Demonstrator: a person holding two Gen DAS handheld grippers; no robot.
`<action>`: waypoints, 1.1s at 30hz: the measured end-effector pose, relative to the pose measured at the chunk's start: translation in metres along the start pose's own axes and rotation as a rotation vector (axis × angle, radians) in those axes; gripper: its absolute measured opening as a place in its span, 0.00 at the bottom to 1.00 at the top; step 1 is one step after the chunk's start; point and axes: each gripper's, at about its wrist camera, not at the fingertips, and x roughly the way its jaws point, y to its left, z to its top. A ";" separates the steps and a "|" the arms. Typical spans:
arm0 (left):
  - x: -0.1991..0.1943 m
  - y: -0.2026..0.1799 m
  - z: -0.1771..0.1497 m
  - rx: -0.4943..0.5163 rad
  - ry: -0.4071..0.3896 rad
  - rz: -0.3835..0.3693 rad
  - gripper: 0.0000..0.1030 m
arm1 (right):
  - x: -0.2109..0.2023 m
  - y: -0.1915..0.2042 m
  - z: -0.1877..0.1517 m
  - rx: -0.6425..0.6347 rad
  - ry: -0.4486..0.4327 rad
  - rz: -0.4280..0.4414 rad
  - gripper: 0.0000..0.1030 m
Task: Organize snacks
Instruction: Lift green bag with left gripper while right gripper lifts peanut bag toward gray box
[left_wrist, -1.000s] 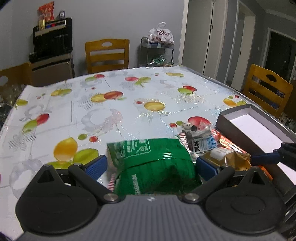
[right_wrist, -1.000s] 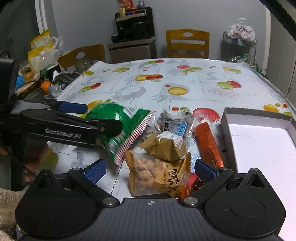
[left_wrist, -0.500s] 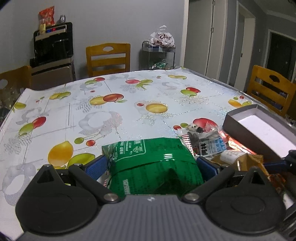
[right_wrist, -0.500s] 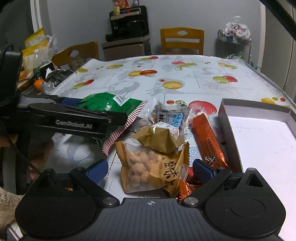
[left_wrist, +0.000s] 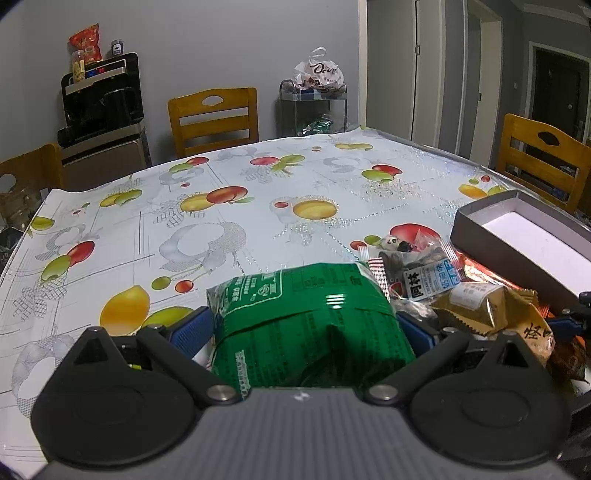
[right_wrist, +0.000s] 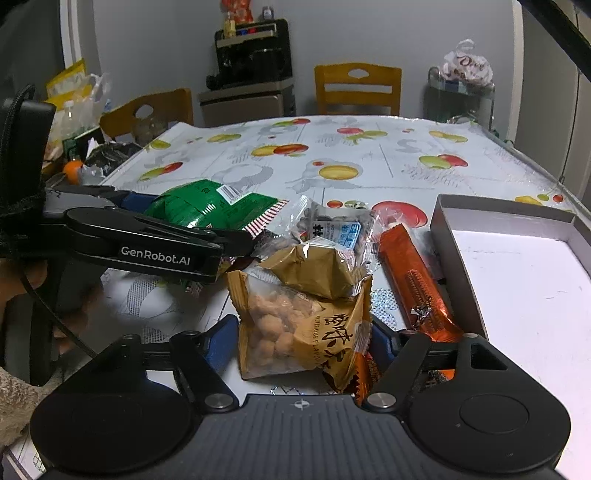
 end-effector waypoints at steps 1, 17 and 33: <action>-0.001 0.000 0.000 -0.002 -0.001 -0.003 0.99 | 0.000 0.000 -0.001 -0.002 -0.002 -0.001 0.67; -0.017 0.008 0.001 -0.039 -0.047 -0.034 0.95 | -0.030 0.006 0.002 -0.038 -0.095 0.006 0.65; -0.032 0.004 0.003 -0.063 -0.075 0.008 0.95 | -0.070 -0.015 -0.001 -0.003 -0.185 0.017 0.65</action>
